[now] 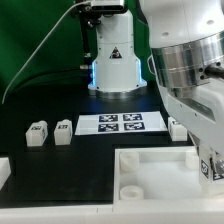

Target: Assemble one leg

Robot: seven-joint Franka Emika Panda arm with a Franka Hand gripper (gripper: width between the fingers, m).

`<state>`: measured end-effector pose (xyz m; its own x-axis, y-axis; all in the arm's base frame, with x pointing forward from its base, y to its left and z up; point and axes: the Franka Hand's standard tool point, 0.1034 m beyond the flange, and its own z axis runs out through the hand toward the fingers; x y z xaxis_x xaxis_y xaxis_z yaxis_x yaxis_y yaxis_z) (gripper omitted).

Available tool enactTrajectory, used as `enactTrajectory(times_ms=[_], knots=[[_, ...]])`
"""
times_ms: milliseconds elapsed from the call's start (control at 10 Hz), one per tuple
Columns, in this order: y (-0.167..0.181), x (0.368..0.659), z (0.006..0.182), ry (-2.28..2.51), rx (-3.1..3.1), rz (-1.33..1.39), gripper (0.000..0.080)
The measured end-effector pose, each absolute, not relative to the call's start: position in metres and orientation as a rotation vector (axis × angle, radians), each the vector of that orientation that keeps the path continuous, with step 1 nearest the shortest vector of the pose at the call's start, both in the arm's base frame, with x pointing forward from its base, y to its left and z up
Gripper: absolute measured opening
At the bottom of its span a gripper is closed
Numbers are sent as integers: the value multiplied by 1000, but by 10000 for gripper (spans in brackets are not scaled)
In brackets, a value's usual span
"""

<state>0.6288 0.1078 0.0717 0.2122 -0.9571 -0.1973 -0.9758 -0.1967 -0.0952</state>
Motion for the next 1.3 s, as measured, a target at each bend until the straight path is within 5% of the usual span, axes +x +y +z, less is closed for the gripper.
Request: enactTrajectory(times_ms=[100, 400, 1300], knots=[[108, 629, 71, 1786, -2332, 132, 300], [114, 626, 71, 1258, -2700, 60, 611], [115, 630, 74, -149, -3031, 38, 649]])
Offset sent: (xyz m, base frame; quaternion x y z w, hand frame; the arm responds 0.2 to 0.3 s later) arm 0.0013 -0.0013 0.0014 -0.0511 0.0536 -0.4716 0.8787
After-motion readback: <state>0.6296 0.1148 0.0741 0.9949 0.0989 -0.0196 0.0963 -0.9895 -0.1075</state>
